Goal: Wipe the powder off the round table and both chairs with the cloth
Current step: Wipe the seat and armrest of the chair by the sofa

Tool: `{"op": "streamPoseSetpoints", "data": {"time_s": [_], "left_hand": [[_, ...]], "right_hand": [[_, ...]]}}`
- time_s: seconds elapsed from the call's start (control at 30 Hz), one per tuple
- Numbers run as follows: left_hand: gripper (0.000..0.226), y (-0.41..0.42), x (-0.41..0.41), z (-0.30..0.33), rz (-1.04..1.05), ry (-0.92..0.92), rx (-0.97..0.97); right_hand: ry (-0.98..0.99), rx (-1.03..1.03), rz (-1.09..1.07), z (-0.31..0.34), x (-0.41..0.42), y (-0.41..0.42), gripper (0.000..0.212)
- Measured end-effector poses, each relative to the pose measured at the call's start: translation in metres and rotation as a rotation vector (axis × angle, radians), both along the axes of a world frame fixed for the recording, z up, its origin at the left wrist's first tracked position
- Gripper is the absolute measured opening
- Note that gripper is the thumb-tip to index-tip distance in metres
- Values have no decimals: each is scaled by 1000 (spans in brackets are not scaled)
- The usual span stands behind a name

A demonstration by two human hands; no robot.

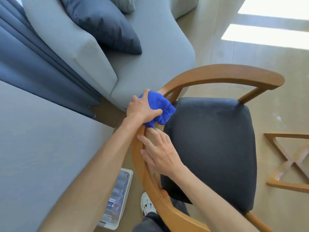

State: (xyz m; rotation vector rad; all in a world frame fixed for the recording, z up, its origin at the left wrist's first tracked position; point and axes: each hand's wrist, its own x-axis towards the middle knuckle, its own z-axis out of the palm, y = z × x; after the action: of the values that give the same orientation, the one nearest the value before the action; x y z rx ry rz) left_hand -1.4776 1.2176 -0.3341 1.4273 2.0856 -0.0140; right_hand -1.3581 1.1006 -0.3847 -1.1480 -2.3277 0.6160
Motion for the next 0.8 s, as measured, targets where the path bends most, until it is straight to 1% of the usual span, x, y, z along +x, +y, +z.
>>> {"op": "streamPoseSetpoints", "data": {"time_s": [0.1,0.17,0.2,0.33,0.43,0.5,0.57,0.63,0.73,0.8], "left_hand": [[84,11,3,-3,-23,-3,-29],[88,20,6,-4,-37,-2,-43],[89,25,8,-5,-55,-1,-49],[88,47,19,-17,-161,25,-26],[92,64,31,-31,-218,68,19],[93,77,41,-41,-260,77,55],[92,84,45,-49,-288,73,79],[92,88,46,-53,-316,88,97],[93,90,44,-57,-335,101,117],[94,94,46,-59,-354,75,139]], "right_hand": [[40,134,-147,3,21,42,26],[35,165,-218,3,33,69,24],[13,167,-234,2,38,83,27],[-149,120,-244,-8,56,130,50],[-305,2,-273,-12,78,164,57],[-414,-76,-336,-15,104,194,61],[-554,-128,-424,-22,138,218,62],[-664,-143,-444,-27,168,227,70],[-695,-127,-379,-28,177,226,79],[-681,-108,-360,-29,182,227,80]]}}
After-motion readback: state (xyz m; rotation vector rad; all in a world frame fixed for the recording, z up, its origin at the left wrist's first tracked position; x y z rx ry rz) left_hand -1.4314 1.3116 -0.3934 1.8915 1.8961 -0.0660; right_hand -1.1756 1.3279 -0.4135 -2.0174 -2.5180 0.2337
